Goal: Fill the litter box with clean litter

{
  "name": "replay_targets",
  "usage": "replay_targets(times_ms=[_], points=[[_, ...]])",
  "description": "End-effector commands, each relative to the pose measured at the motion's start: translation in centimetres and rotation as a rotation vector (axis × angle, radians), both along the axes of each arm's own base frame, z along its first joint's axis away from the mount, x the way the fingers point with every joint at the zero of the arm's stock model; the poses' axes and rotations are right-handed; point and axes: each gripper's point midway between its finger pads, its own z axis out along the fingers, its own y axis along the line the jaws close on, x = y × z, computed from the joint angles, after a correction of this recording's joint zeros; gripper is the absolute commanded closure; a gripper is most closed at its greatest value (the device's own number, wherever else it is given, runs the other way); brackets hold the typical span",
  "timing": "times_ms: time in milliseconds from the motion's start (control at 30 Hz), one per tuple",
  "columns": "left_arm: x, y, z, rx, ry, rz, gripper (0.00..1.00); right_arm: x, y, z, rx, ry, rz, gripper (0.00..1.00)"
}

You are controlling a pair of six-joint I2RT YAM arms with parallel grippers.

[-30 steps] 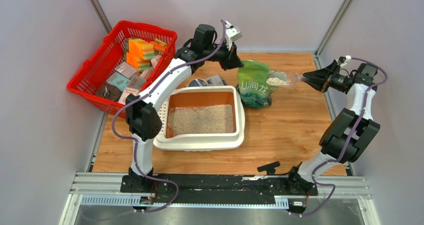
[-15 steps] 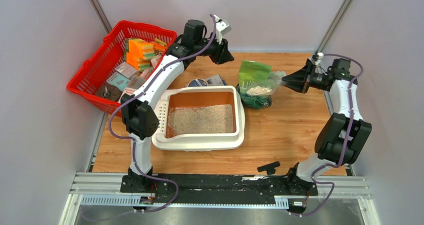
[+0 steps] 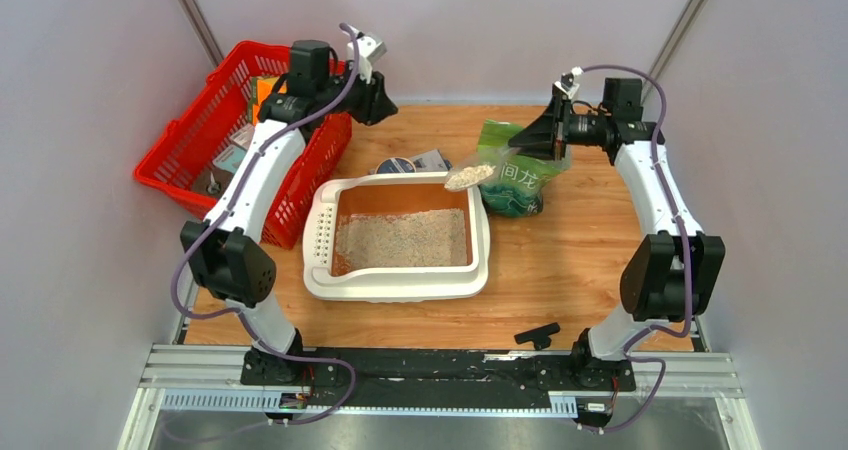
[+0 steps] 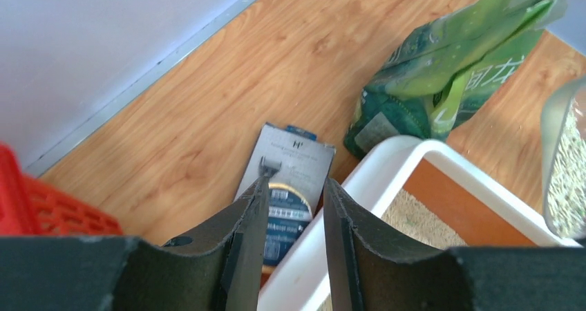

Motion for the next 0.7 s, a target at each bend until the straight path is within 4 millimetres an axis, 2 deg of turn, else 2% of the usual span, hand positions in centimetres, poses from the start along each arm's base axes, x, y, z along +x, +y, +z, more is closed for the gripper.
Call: replay_targets(times_ms=[0, 33, 67, 100, 133, 167, 200, 233, 267, 300, 333, 433, 500, 533, 567, 600, 667], points=[[-2.8, 3.8, 2.9, 0.031, -0.070, 0.049, 0.57, 1.0, 3.1, 3.2, -0.073, -0.197, 0.011, 1.00], [-3.1, 4.7, 1.8, 0.047, -0.057, 0.062, 0.57, 0.8, 3.6, 3.3, -0.086, -0.233, 0.025, 1.00], [-4.1, 5.4, 2.8, 0.047, -0.086, 0.071, 0.57, 0.8, 4.7, 2.9, -0.112, -0.249, 0.033, 1.00], [-4.4, 5.8, 2.6, 0.058, -0.094, 0.078, 0.57, 0.6, 5.1, 2.6, -0.135, -0.251, 0.039, 1.00], [-4.8, 6.3, 1.5, 0.079, -0.086, 0.080, 0.57, 0.7, 5.5, 2.9, -0.161, -0.316, 0.049, 1.00], [-5.7, 6.7, 2.2, 0.083, -0.112, 0.086, 0.57, 0.9, 6.4, 2.4, -0.196, -0.334, 0.055, 1.00], [-6.0, 6.9, 2.0, 0.093, -0.116, 0.090, 0.57, 0.6, 6.8, 2.1, -0.218, -0.330, 0.067, 1.00], [-6.5, 7.1, 1.1, 0.107, -0.111, 0.085, 0.57, 0.7, 7.2, 2.6, -0.233, -0.367, 0.074, 1.00], [-7.2, 7.2, 1.7, 0.105, -0.131, 0.086, 0.57, 0.7, 8.0, 2.3, -0.261, -0.422, 0.099, 1.00], [-7.4, 7.4, 1.4, 0.108, -0.131, 0.089, 0.57, 0.9, 8.5, 1.4, -0.278, -0.402, 0.118, 1.00], [-8.0, 7.5, 1.2, 0.112, -0.137, 0.088, 0.57, 1.0, 8.9, 1.2, -0.290, -0.415, 0.127, 1.00], [-8.5, 7.8, 0.4, 0.114, -0.124, 0.098, 0.57, 1.2, 11.4, 0.4, -0.324, -0.465, 0.178, 1.00], [-9.1, 7.9, 0.5, 0.111, -0.130, 0.101, 0.57, 1.6, 12.4, 0.7, -0.361, -0.540, 0.188, 1.00], [-9.4, 8.0, 0.3, 0.110, -0.132, 0.101, 0.57, 1.5, 13.8, 0.1, -0.373, -0.555, 0.216, 1.00], [-9.6, 8.1, 0.3, 0.111, -0.133, 0.104, 0.57, 1.9, 14.2, -0.2, -0.400, -0.582, 0.214, 1.00], [-9.7, 8.2, 0.0, 0.115, -0.129, 0.106, 0.57, 2.2, 14.7, 0.7, -0.409, -0.638, 0.218, 1.00], [-10.1, 8.3, -0.1, 0.118, -0.133, 0.105, 0.57, 2.8, 16.1, 0.0, -0.429, -0.663, 0.235, 1.00]])
